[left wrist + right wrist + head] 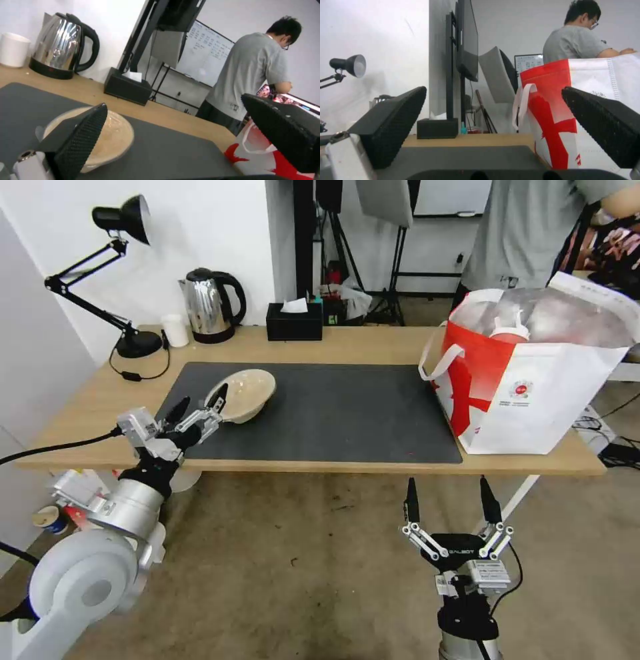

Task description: Pick up the trash from the table and place it into the takeout bag.

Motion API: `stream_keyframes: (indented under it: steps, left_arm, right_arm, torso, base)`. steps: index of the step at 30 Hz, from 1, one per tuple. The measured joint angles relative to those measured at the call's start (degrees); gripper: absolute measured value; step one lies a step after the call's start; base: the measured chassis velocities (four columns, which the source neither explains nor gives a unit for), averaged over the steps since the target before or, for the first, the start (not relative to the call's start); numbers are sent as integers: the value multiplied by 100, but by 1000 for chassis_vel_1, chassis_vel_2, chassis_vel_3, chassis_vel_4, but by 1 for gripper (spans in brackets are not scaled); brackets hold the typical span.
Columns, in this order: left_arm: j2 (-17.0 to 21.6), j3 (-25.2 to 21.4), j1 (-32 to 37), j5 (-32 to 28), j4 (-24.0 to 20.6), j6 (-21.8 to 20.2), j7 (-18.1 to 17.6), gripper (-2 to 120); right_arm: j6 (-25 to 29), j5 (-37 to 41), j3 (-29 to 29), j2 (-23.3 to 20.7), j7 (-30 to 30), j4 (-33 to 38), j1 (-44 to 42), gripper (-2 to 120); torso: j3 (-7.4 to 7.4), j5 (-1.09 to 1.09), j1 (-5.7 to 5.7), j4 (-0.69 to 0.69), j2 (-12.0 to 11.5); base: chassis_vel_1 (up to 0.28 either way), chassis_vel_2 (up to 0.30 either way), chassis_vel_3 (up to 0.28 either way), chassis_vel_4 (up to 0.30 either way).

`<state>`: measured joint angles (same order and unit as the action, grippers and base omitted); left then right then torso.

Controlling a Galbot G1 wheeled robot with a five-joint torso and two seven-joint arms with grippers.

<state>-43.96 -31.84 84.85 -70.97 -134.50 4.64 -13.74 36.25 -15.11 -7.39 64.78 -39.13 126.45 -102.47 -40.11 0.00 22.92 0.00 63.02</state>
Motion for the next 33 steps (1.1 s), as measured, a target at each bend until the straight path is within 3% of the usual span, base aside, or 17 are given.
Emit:
stream_keyframes:
  steps: [16, 33]
  left_arm:
    - [-57, 207, -197, -214, 150, -47, -43, 100]
    - [129, 281, -318, -493, 205, -122, -139, 100]
  right_arm:
    - [0, 0, 0, 0, 0, 0, 0, 100]
    - [0, 0, 0, 0, 0, 0, 0, 100]
  torso:
    - [0, 0, 0, 0, 0]
    - [0, 0, 0, 0, 0]
  base:
    - [0, 0, 0, 0]
    - [0, 0, 0, 0]
